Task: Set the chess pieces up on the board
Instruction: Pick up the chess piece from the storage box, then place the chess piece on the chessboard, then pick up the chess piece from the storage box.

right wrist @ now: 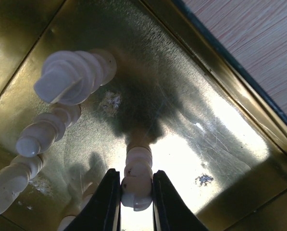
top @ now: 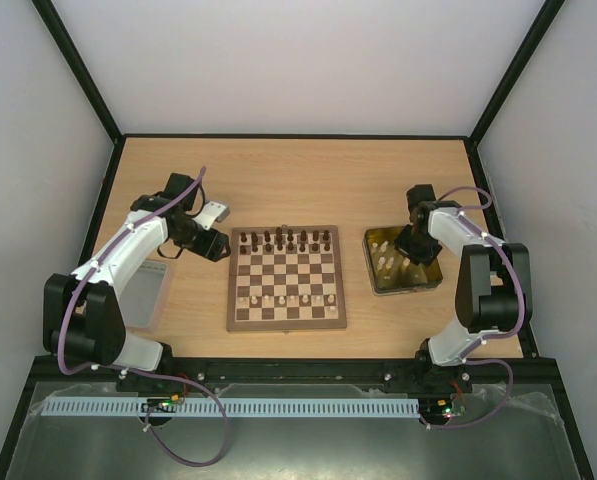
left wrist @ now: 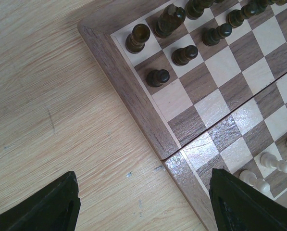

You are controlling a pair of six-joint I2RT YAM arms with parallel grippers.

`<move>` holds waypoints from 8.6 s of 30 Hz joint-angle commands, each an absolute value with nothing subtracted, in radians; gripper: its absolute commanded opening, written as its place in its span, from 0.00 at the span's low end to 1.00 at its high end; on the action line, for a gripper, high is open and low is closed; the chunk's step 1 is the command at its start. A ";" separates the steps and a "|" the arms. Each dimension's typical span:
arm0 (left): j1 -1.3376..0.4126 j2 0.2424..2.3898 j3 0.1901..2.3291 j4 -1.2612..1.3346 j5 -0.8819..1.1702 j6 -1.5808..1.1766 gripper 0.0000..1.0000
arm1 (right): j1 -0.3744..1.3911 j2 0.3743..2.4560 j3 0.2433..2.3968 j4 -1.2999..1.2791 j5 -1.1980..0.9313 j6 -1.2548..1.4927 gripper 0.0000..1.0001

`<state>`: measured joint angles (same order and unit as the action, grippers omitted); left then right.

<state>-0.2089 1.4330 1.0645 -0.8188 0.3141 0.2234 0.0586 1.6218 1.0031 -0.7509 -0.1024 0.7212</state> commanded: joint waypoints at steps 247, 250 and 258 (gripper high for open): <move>-0.219 1.444 1.035 -0.793 0.282 0.211 0.75 | 0.127 1.649 1.027 -0.806 -0.239 0.699 0.20; -0.219 1.442 1.035 -0.793 0.282 0.210 0.75 | 0.128 1.643 1.026 -0.807 -0.239 0.699 0.16; -0.219 1.439 1.035 -0.793 0.282 0.210 0.75 | 0.127 1.627 1.035 -0.824 -0.228 0.700 0.07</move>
<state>-0.2157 1.4387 1.0470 -0.7944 0.2867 0.2169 0.1310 1.6550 1.0363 -0.8021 -0.2462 0.7025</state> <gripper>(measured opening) 0.746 0.082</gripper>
